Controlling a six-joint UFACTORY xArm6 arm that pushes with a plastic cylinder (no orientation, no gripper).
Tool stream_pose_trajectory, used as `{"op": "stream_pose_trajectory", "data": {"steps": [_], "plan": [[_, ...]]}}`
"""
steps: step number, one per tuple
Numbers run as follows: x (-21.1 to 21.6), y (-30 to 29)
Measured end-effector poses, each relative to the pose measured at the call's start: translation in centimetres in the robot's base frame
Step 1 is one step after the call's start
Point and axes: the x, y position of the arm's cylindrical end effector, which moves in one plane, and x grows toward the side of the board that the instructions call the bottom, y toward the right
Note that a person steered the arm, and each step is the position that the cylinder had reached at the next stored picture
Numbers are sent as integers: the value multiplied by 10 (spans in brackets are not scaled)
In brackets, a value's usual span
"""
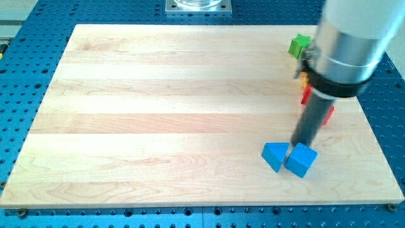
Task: Move the red star diagonal to hexagon
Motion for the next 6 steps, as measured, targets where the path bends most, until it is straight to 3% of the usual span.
{"op": "stream_pose_trajectory", "data": {"steps": [2,4,5,6], "plan": [[-59,80],[-81,46],[-104,66],[-106,36]]}}
